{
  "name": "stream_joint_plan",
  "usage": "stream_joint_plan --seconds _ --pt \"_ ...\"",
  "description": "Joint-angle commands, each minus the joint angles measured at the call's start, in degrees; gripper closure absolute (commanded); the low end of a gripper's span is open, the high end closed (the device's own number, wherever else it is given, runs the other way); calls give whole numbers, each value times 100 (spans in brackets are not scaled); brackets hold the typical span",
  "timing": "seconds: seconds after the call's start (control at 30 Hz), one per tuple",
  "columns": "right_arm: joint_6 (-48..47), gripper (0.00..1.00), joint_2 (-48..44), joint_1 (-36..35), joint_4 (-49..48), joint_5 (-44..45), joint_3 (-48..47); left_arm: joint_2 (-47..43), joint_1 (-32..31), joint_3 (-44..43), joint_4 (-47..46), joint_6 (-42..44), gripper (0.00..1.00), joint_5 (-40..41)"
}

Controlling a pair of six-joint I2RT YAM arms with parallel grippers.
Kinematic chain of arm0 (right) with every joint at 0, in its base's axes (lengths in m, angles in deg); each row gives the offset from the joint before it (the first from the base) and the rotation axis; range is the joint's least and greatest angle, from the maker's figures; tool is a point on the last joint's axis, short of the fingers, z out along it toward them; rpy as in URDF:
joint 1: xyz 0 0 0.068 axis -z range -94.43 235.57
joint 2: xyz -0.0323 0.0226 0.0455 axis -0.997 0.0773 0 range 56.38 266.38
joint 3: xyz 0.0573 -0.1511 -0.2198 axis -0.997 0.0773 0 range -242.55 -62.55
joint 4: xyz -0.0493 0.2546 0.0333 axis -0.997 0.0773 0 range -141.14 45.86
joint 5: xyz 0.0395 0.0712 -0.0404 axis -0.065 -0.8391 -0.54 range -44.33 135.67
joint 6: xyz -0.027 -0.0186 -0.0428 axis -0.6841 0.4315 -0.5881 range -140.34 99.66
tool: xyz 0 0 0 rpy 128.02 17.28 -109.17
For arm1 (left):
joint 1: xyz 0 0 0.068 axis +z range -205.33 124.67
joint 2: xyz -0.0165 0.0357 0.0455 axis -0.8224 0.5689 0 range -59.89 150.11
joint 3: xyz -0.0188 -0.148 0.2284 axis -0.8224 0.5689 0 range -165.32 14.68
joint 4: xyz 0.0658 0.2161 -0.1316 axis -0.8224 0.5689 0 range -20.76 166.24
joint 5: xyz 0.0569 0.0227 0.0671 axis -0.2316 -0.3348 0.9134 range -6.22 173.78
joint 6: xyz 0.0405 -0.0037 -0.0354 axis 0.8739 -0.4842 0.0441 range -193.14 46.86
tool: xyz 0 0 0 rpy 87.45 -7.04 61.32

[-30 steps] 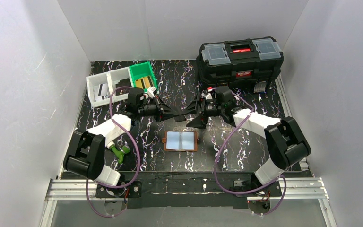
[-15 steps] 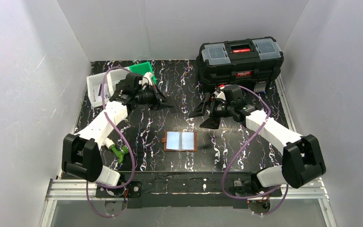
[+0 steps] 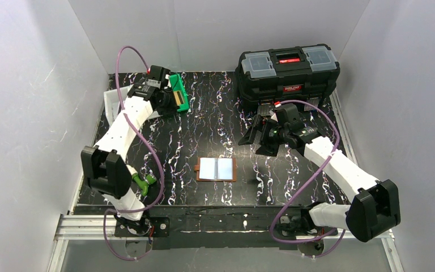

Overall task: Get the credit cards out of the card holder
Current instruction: Place the credit card in the storage box.

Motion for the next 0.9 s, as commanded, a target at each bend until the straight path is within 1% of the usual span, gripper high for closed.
stream_joint_plan --seconds 0.0,0.13,0.53,0.7,0.87 --pt "-240 2 -106 37 329 352 -278 424 128 -569 594 512 100 1274" --pt "-270 2 -108 37 412 369 -316 818 212 -979 656 683 100 1642" --pt "-295 2 -155 46 456 461 -275 1380 540 -1552 566 1040 100 1540" --pt "-208 2 -219 46 297 449 -155 1664 742 -1822 593 1233 100 1434" --pt "-178 2 -278 46 273 472 -110 1951 846 -2044 616 1420 100 1746"
